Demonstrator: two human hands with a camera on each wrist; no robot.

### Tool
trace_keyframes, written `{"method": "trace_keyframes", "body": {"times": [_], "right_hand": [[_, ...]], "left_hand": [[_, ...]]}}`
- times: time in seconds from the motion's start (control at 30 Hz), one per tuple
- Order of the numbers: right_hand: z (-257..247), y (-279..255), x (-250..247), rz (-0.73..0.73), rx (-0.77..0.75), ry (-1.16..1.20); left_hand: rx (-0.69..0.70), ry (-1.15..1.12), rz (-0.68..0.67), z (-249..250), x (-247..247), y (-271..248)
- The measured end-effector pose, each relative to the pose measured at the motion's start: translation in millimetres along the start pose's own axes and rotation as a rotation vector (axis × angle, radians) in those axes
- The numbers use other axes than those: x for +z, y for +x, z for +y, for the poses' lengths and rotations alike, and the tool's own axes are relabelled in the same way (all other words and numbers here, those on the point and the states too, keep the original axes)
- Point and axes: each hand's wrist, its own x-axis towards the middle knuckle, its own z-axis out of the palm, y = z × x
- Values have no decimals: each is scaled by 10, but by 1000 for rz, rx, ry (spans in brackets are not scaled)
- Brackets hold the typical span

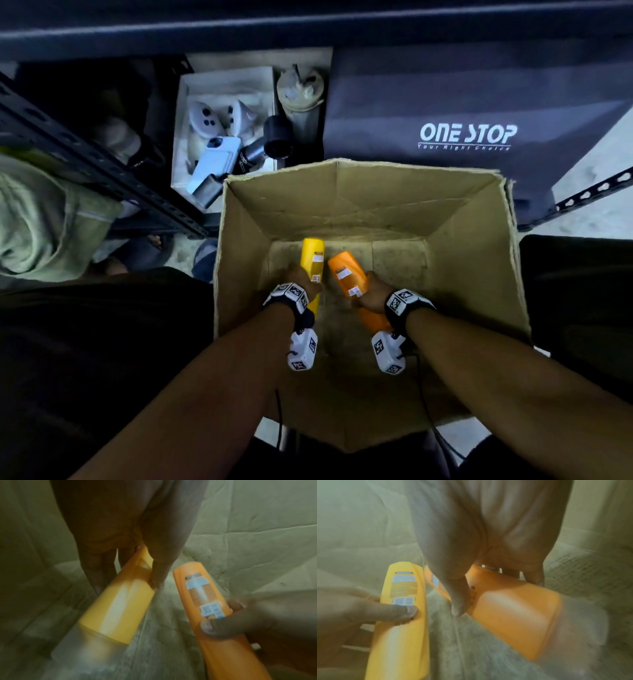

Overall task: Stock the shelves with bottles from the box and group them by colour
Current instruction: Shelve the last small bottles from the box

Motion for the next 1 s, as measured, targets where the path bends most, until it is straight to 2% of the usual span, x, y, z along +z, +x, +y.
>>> {"method": "trace_keyframes", "body": {"times": [0.2, 0.33, 0.53, 0.7, 0.83, 1.0], "right_hand": [[-122, -251, -111, 101, -64, 219], [-191, -459, -202, 141, -82, 345], [-427, -776, -357, 190, -167, 616], [-566, -986, -457, 263, -240, 658], [-634, -1166, -533, 293, -318, 674], [-732, -1430, -671, 342, -430, 707]], "left_hand": [[77, -45, 13, 126, -181, -173], [181, -110, 21, 261, -317, -318], [295, -151, 89, 408, -497, -584], [318, -121, 159, 469, -711, -821], [311, -194, 216, 495, -856, -975], [429, -324, 268, 596, -1015, -1168]]}}
